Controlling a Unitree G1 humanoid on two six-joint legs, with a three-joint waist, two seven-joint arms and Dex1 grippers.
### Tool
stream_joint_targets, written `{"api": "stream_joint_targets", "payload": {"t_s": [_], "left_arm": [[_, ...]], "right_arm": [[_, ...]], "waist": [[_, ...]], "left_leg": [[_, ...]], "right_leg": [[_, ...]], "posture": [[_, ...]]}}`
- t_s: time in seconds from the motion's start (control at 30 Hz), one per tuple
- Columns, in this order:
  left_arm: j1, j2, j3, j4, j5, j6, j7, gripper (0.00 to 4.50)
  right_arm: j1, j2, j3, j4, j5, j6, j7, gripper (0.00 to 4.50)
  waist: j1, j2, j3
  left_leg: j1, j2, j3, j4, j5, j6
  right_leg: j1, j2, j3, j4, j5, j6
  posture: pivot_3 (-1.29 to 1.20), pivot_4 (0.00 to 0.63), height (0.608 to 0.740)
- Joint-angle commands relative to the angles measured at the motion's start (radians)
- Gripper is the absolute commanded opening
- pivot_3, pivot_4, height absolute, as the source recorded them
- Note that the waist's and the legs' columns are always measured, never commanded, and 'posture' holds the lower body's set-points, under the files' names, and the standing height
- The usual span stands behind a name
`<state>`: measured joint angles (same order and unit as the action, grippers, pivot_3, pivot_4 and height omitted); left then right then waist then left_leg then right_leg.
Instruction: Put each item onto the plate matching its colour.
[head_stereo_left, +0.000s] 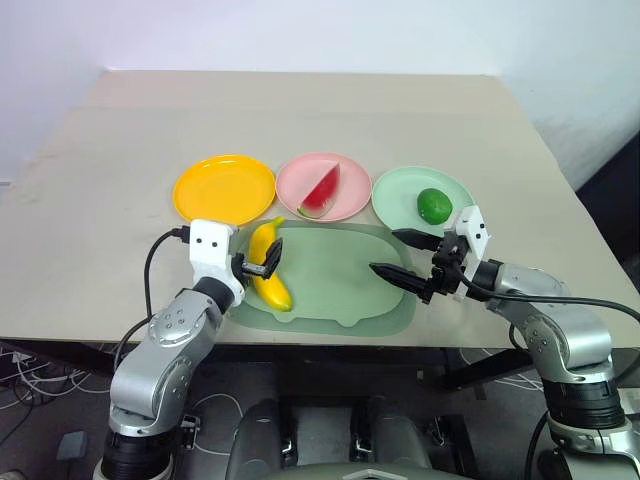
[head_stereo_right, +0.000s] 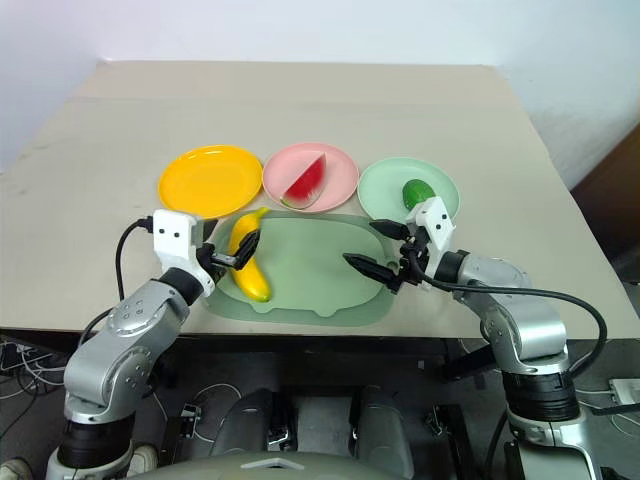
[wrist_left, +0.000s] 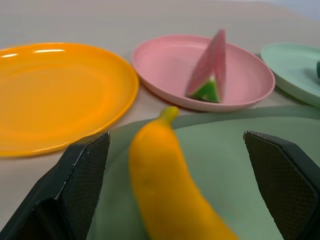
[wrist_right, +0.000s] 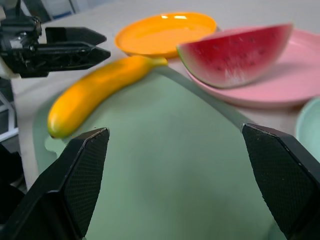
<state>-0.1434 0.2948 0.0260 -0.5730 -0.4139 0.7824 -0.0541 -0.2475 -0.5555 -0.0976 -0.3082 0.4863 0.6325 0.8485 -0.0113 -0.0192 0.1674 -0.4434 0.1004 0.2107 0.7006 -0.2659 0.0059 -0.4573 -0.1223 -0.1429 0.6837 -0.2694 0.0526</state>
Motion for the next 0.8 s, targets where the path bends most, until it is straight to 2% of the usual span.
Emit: {"api": "stream_joint_targets", "payload": {"t_s": [0.03, 0.1, 0.27, 0.33, 0.43, 0.53, 0.63, 0.67, 0.73, 0.8], "left_arm": [[-0.072, -0.013, 0.038, -0.007, -0.020, 0.167, 0.049, 4.50], [-0.127, -0.038, 0.070, -0.006, -0.041, 0.303, 0.089, 4.50], [-0.201, -0.069, 0.078, -0.008, -0.045, 0.508, 0.110, 4.50], [-0.210, -0.070, 0.070, -0.012, -0.023, 0.519, 0.115, 4.50], [-0.208, -0.077, 0.069, -0.025, -0.022, 0.558, 0.106, 3.94], [-0.215, -0.061, 0.060, -0.025, -0.018, 0.587, 0.089, 2.96], [-0.201, 0.045, -0.047, -0.035, 0.035, 0.517, 0.050, 1.96], [-0.195, 0.084, -0.087, -0.043, 0.052, 0.480, 0.033, 1.81], [-0.173, 0.133, -0.130, -0.084, 0.058, 0.381, -0.022, 1.80], [-0.146, 0.110, -0.082, -0.134, 0.022, 0.309, -0.060, 1.80]], "right_arm": [[0.009, -0.032, -0.038, -0.035, 0.011, -0.012, -0.016, 4.48], [0.020, -0.043, -0.040, -0.044, 0.014, -0.006, -0.025, 4.48], [0.044, -0.063, -0.027, -0.054, 0.000, -0.009, -0.042, 4.48], [0.045, -0.070, -0.020, -0.053, -0.003, -0.013, -0.048, 4.48], [0.027, -0.075, -0.019, -0.032, -0.006, -0.019, -0.049, 4.50], [0.010, -0.077, -0.013, -0.007, -0.023, -0.029, -0.055, 4.50], [0.000, -0.072, -0.007, 0.009, -0.031, -0.039, -0.057, 4.50], [-0.003, -0.071, -0.006, 0.011, -0.032, -0.040, -0.057, 4.50], [-0.006, -0.069, -0.006, 0.015, -0.031, -0.040, -0.055, 4.50], [-0.012, -0.070, -0.004, 0.020, -0.029, -0.043, -0.051, 4.50]], "waist": [[0.000, 0.000, 0.000], [0.001, 0.000, 0.000], [0.000, 0.000, 0.000], [0.000, 0.000, 0.000], [0.000, 0.000, 0.000], [0.000, 0.000, 0.000], [0.000, 0.000, 0.000], [-0.001, 0.000, 0.000], [-0.003, 0.000, 0.000], [-0.002, 0.000, 0.000]], "left_leg": [[0.000, 0.000, 0.000, 0.000, 0.000, 0.000], [0.000, 0.000, 0.000, 0.000, 0.000, 0.000], [0.000, 0.000, -0.001, 0.000, 0.000, 0.000], [0.000, 0.000, -0.001, 0.000, 0.000, 0.000], [0.000, 0.000, -0.001, 0.000, 0.000, 0.000], [0.000, 0.000, -0.001, 0.000, 0.000, 0.000], [0.001, 0.000, -0.001, 0.000, 0.000, 0.000], [0.001, 0.000, -0.001, 0.000, 0.000, 0.000], [0.001, 0.000, 0.000, 0.000, 0.000, -0.001], [0.000, 0.000, 0.000, 0.000, 0.000, -0.001]], "right_leg": [[0.000, 0.000, 0.000, 0.000, 0.000, 0.000], [0.001, 0.000, 0.000, 0.000, 0.000, 0.000], [0.001, 0.000, 0.000, 0.000, 0.000, 0.000], [0.001, 0.000, 0.000, 0.000, 0.000, 0.000], [0.001, 0.000, 0.000, 0.000, 0.000, 0.000], [0.001, 0.000, 0.000, 0.000, 0.000, 0.000], [0.001, 0.000, 0.000, 0.000, 0.000, 0.000], [0.001, 0.000, 0.000, 0.000, 0.000, 0.000], [0.000, 0.000, 0.000, 0.000, 0.000, 0.000], [0.000, 0.000, 0.000, 0.000, 0.000, 0.000]], "posture": [[0.00, 0.150, 0.695], [0.00, 0.150, 0.695], [0.00, 0.150, 0.695], [0.00, 0.150, 0.695], [0.00, 0.150, 0.695], [0.00, 0.150, 0.695], [0.00, 0.150, 0.695], [0.00, 0.150, 0.695], [0.00, 0.150, 0.695], [0.00, 0.150, 0.695]]}}
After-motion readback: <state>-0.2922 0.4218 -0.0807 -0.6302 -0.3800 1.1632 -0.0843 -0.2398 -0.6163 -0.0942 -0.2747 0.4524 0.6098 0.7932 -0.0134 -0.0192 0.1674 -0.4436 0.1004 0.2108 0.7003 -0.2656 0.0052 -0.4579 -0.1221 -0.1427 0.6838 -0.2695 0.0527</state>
